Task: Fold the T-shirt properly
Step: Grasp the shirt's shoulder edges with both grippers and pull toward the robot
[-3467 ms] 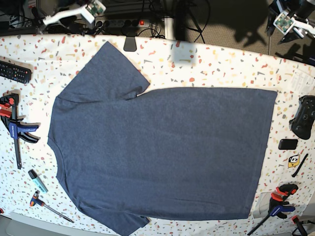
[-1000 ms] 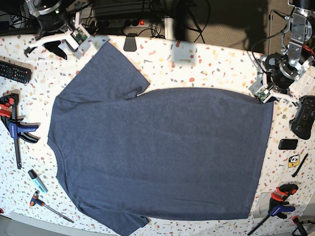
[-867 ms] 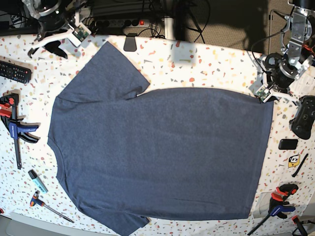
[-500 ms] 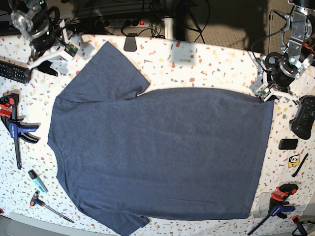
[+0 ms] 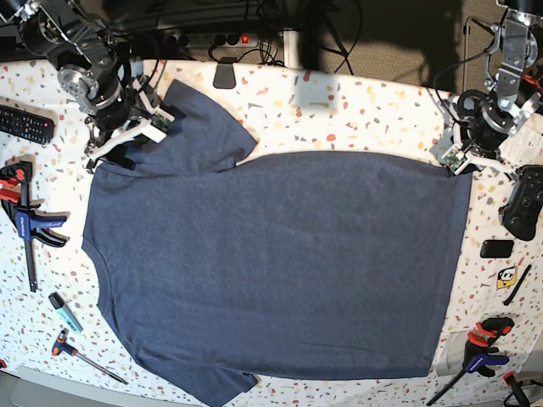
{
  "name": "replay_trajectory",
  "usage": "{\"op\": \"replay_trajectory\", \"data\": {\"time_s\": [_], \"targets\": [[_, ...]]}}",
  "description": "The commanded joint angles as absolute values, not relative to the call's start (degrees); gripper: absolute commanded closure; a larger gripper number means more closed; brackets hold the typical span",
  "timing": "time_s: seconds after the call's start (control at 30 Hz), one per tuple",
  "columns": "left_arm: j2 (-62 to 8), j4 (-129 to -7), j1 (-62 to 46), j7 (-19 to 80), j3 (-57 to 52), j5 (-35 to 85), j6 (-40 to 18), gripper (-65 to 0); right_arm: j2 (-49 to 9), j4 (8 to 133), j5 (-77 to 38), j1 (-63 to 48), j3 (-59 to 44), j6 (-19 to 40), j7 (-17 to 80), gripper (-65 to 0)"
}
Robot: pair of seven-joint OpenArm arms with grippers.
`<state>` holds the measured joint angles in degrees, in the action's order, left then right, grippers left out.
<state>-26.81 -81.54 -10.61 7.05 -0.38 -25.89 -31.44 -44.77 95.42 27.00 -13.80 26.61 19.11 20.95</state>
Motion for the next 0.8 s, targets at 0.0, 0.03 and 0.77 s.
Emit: {"op": "replay_trajectory", "data": {"time_s": [0.0,0.03,0.77], "targets": [[-27.49,-81.82,-10.61,8.10,-0.58,-26.30,-31.97,0.0,-45.67,95.57,26.83,-12.75,27.27,19.57,21.54,-35.5],[-27.49,-81.82,-10.61,8.10,-0.58,-26.30,-31.97,0.0,-45.67,95.53,26.81,-12.12,28.01,20.40,21.71,-35.4],[-27.83,-85.97,-12.73,8.93,-0.71,-14.24,-31.94,0.0,-51.22,102.80,22.15,-12.60,27.59,17.87,29.17,0.0]]}}
